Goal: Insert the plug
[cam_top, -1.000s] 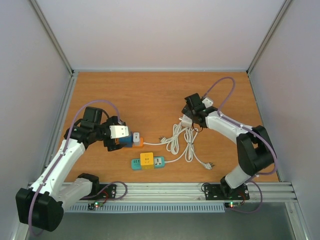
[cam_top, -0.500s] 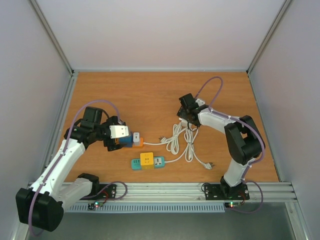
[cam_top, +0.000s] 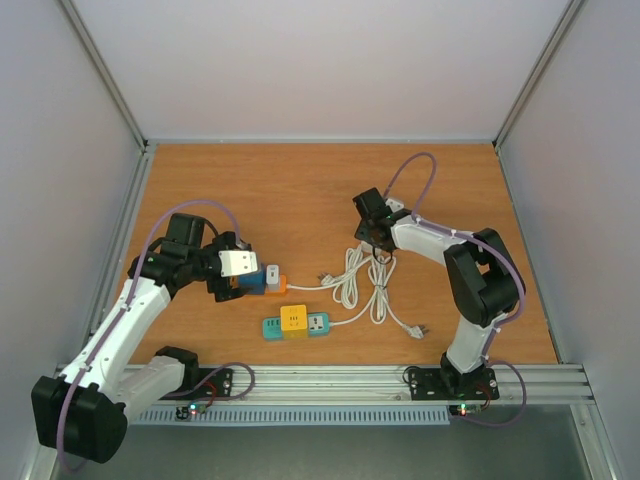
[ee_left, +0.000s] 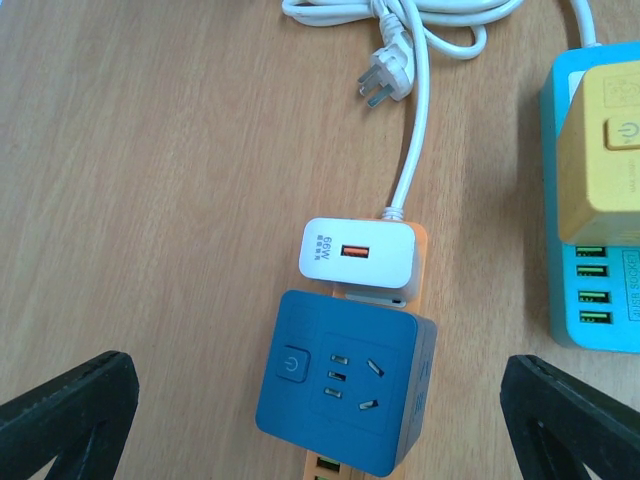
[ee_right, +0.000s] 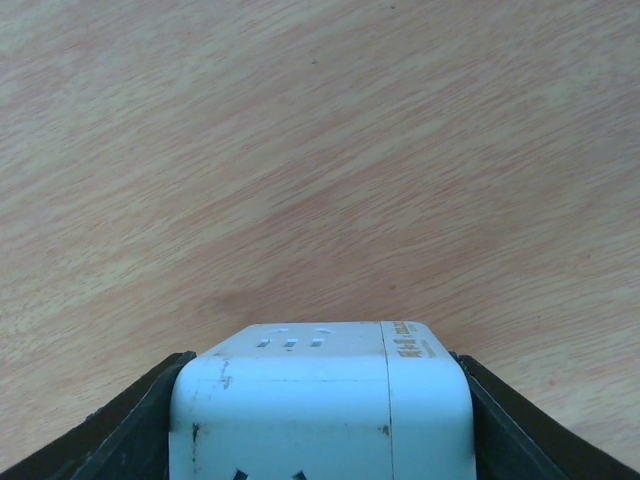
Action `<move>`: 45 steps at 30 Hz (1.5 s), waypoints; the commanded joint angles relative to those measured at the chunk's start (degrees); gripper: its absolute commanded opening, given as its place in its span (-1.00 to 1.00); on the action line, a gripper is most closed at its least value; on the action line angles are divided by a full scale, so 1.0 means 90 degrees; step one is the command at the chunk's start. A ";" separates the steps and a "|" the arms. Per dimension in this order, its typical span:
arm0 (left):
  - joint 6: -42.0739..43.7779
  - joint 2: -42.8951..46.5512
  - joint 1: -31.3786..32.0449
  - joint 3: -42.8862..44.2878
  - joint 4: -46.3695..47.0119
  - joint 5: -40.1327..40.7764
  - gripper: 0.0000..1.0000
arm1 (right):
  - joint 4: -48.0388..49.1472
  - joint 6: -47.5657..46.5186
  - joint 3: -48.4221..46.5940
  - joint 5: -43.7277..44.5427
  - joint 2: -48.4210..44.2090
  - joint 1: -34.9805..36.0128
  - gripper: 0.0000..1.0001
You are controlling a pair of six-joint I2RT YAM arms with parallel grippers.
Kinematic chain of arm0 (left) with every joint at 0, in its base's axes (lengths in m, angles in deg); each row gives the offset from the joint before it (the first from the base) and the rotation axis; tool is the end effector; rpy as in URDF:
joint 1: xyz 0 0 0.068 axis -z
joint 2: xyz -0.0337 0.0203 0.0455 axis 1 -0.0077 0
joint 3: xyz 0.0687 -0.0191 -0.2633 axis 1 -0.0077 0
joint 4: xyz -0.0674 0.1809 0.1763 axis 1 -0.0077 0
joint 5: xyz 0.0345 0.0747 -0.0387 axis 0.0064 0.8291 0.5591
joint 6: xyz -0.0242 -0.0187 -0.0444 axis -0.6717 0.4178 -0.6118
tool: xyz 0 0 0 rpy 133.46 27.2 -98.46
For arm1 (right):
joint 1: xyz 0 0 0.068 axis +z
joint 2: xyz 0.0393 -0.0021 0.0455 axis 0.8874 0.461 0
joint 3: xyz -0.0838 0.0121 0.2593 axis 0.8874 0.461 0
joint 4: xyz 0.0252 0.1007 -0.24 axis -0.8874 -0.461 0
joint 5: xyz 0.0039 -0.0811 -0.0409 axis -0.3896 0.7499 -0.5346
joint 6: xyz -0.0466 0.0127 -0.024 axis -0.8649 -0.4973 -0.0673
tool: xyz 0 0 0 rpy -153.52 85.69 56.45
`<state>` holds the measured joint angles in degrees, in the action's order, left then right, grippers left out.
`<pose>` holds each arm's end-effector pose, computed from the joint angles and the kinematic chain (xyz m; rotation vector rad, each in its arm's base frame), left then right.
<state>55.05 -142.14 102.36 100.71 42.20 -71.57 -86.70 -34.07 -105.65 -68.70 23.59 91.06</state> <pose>0.1765 -0.0580 0.2593 1.6379 1.7313 -0.2292 0.3174 0.1607 0.1650 -0.0623 2.5842 -0.0745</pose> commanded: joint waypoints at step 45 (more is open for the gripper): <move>-0.1320 0.1162 0.1074 -0.0772 0.2491 -0.1663 0.99 | 0.2587 -0.1299 0.0735 0.0185 -0.3040 0.4300 -0.53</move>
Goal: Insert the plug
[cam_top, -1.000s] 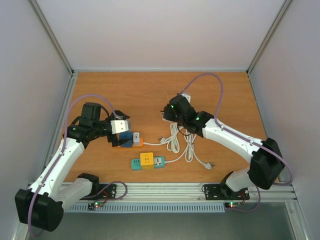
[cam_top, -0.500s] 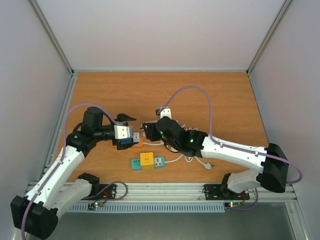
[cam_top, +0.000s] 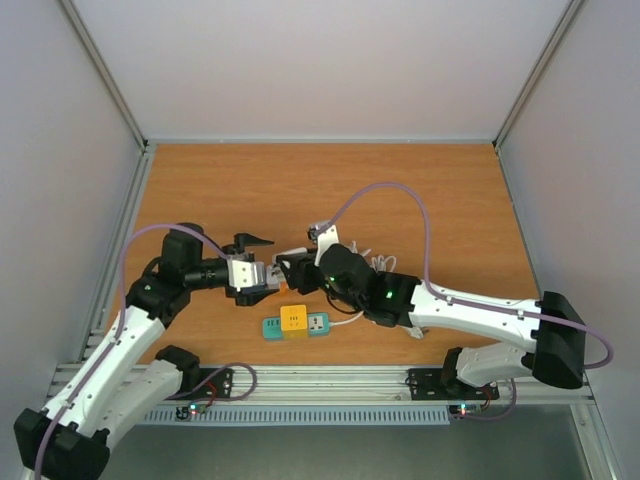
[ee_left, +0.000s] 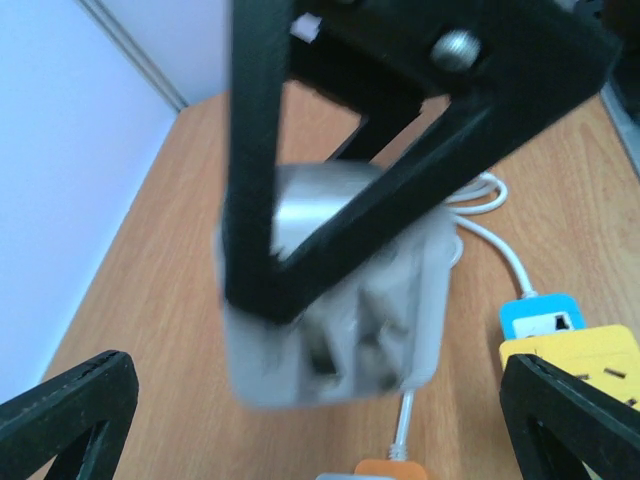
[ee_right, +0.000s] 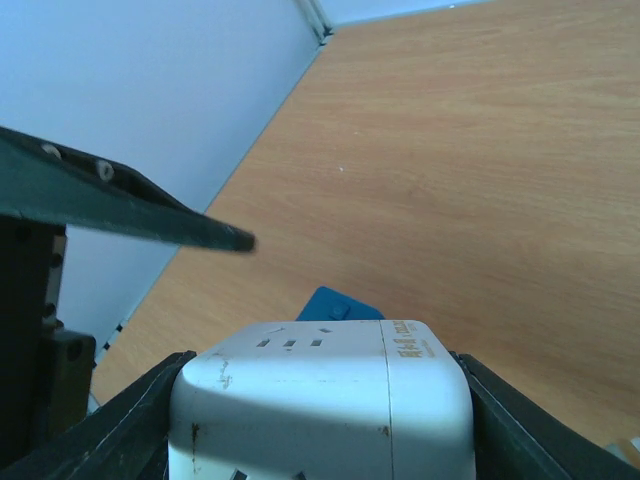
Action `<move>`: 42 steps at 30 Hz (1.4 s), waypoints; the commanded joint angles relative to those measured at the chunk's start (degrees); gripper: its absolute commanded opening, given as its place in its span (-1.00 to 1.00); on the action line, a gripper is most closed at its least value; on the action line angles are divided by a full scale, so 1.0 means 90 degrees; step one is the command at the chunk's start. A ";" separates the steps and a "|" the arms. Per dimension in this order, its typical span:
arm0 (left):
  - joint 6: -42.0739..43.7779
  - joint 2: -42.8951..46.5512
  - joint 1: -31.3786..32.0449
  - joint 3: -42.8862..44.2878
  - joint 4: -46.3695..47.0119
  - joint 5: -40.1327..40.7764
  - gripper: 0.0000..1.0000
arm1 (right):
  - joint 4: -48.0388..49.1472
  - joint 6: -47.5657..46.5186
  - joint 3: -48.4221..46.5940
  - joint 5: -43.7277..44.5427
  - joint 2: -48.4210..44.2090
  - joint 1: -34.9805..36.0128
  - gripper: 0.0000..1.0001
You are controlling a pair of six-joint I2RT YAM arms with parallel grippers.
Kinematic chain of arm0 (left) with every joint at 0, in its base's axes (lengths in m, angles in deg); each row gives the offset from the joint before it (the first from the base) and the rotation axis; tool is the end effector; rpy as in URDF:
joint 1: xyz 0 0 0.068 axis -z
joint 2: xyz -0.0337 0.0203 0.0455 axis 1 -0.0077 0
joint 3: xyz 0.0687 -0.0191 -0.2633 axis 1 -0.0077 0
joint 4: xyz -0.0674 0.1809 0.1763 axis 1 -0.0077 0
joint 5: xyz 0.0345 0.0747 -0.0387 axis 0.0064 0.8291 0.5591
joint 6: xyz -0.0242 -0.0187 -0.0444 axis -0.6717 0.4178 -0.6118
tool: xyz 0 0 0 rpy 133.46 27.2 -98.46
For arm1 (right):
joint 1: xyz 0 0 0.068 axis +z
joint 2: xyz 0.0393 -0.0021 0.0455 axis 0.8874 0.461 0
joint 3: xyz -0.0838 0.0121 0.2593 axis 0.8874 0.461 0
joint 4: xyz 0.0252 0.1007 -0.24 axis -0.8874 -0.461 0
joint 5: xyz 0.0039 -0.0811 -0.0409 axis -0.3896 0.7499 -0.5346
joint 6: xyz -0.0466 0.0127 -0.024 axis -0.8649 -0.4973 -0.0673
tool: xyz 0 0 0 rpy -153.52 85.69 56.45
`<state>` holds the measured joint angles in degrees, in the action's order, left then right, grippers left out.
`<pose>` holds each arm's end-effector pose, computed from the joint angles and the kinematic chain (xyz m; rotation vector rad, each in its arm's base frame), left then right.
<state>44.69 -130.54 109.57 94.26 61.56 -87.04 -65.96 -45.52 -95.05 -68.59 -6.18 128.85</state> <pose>0.1485 -0.0808 0.2834 1.5143 1.2562 -0.4287 0.1275 0.2645 0.2952 -0.7594 1.8408 0.5904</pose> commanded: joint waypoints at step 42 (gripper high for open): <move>-0.4874 -0.0540 0.0273 0.0402 0.3583 -0.2566 -0.80 | 0.1201 -0.1265 0.1168 -0.3202 -0.2466 -0.0756 0.97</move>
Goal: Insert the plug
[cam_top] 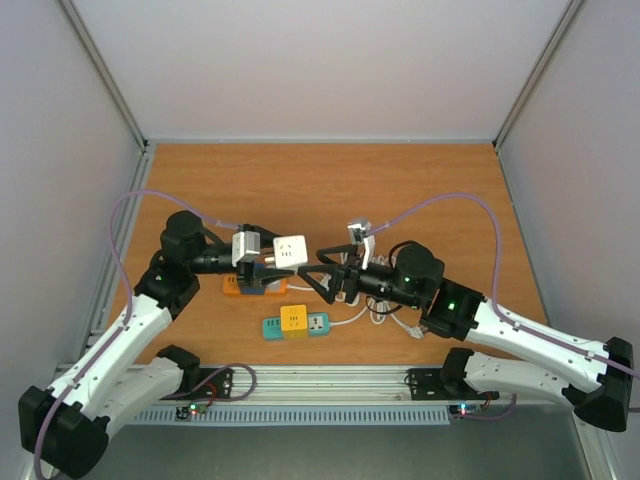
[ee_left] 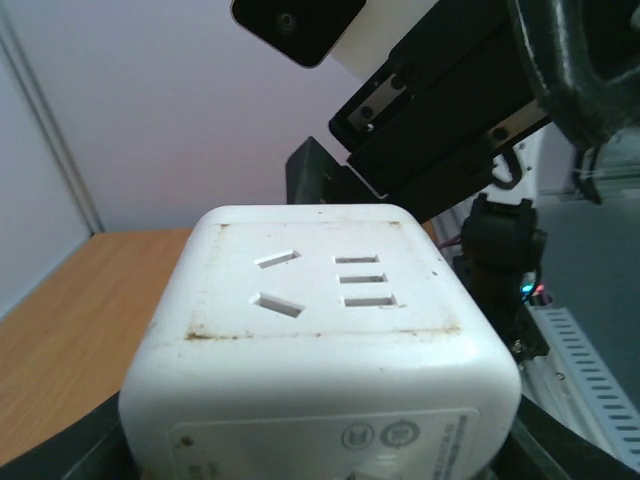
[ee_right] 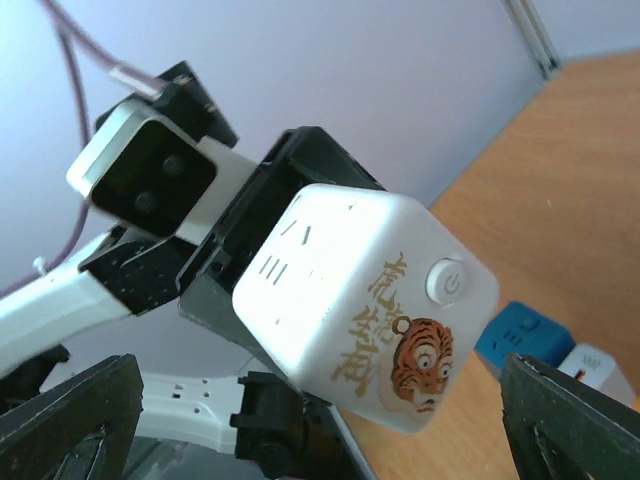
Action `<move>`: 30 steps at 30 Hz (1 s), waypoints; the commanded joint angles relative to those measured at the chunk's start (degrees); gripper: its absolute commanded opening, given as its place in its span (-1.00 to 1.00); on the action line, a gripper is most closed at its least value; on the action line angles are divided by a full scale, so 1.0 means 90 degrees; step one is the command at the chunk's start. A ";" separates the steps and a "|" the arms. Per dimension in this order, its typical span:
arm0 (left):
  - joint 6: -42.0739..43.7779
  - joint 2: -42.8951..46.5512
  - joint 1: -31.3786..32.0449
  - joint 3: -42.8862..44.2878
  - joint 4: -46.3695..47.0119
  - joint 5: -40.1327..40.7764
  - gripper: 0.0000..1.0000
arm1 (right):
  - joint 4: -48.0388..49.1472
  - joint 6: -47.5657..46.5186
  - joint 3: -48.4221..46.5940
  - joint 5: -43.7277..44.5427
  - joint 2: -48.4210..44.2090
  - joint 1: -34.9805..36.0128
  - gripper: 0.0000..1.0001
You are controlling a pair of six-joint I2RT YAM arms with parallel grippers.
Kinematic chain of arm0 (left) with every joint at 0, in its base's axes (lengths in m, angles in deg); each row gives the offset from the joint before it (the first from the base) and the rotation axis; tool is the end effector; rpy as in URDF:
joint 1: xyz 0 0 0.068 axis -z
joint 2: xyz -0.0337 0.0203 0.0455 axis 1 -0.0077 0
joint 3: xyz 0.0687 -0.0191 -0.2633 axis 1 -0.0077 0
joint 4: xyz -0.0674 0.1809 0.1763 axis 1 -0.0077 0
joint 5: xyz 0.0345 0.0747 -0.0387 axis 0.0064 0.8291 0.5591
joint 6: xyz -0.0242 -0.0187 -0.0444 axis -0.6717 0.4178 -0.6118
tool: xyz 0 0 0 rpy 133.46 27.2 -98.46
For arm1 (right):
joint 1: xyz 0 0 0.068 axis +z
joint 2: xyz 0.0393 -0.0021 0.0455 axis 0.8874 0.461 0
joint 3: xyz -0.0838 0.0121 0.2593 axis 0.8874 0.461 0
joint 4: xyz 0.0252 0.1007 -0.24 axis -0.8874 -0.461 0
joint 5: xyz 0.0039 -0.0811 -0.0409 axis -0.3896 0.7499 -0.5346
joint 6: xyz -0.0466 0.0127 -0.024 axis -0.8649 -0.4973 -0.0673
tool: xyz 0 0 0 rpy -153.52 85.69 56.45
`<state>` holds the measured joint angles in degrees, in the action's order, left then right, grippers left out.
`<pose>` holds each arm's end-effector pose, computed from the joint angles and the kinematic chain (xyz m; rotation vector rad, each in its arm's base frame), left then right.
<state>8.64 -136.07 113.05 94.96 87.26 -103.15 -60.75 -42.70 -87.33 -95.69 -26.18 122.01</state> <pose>0.1643 -0.1054 0.3146 1.2838 1.1918 -0.9789 0.1069 0.1935 0.3395 -0.8332 1.5700 1.0888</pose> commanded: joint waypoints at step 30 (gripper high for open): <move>-0.1145 0.0331 -0.0714 0.0743 -0.0696 -0.2344 -0.74 | 0.0307 -0.5408 -0.1402 -0.2064 0.1068 -0.0160 0.71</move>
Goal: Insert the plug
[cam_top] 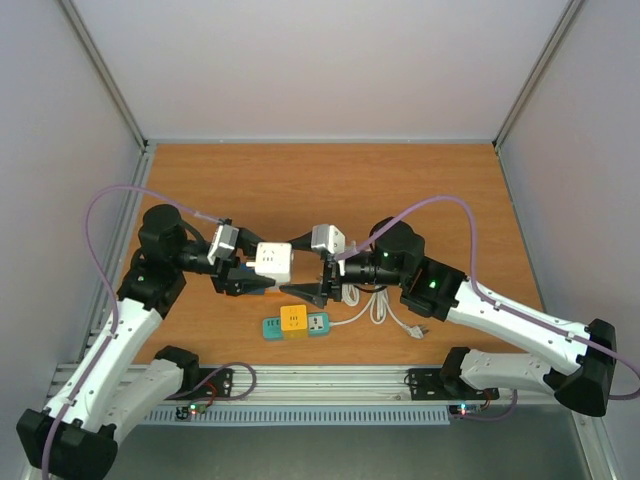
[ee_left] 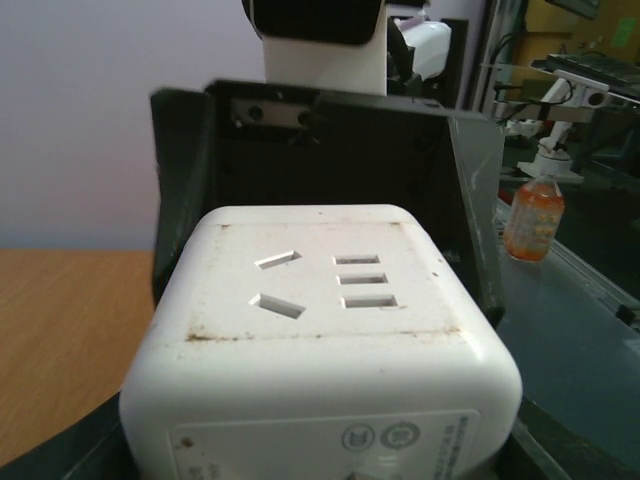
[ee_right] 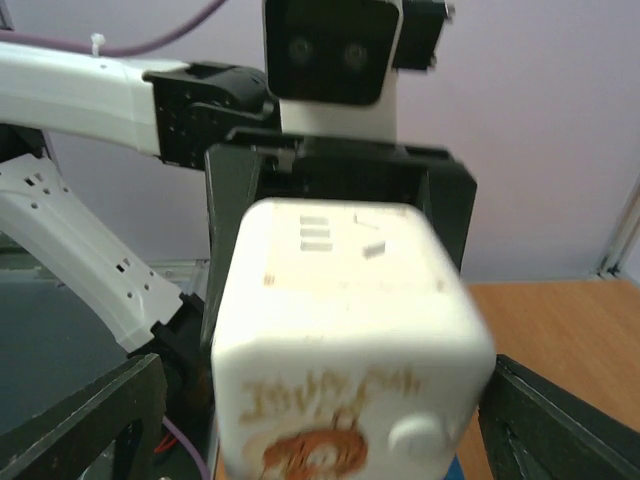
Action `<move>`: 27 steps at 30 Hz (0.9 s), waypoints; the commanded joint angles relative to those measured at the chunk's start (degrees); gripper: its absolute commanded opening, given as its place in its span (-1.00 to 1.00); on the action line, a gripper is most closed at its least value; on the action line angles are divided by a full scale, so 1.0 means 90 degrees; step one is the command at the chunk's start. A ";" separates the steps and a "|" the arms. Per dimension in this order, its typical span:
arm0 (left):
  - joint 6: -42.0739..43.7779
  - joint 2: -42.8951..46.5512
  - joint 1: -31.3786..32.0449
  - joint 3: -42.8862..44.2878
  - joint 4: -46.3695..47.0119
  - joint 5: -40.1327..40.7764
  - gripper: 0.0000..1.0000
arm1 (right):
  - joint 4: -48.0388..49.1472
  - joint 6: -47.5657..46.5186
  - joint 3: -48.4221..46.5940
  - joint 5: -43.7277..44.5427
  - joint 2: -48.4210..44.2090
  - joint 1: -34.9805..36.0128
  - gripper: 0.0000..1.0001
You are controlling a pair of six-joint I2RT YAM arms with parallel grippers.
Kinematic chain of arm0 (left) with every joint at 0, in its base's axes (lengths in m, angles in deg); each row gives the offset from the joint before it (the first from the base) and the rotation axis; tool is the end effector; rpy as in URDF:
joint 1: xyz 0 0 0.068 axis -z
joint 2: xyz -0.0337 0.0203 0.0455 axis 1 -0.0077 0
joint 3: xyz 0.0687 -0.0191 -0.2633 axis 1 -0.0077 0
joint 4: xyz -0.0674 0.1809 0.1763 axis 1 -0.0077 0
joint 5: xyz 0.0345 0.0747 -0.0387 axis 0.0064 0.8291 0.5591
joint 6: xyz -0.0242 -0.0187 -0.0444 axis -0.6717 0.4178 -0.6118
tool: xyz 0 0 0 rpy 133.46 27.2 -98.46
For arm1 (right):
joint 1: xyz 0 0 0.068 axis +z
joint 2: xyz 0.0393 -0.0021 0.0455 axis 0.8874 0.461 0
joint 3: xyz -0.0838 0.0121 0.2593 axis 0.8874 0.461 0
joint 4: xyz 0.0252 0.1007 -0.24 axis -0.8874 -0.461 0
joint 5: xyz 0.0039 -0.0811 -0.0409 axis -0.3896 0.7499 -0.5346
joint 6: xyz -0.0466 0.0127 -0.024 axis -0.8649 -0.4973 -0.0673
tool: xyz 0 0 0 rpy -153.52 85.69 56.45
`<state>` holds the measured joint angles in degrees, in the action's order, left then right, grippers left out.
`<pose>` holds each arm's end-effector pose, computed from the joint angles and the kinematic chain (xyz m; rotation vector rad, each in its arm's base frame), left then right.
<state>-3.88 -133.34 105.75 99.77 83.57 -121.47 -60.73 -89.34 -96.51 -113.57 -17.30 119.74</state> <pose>0.1529 -0.0809 0.3464 1.2913 1.1797 -1.2679 0.1224 0.2207 0.3637 -1.4411 0.8848 0.7142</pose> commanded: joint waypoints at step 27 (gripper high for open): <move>0.0765 0.0118 0.0098 0.0317 -0.0630 -0.0142 -0.64 | -0.0778 0.0340 -0.0948 -0.0689 0.0575 -0.0221 0.09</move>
<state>2.33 -133.12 106.51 101.30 76.47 -121.97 -67.20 -87.40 -102.67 -117.94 -13.21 118.10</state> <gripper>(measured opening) 0.602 0.650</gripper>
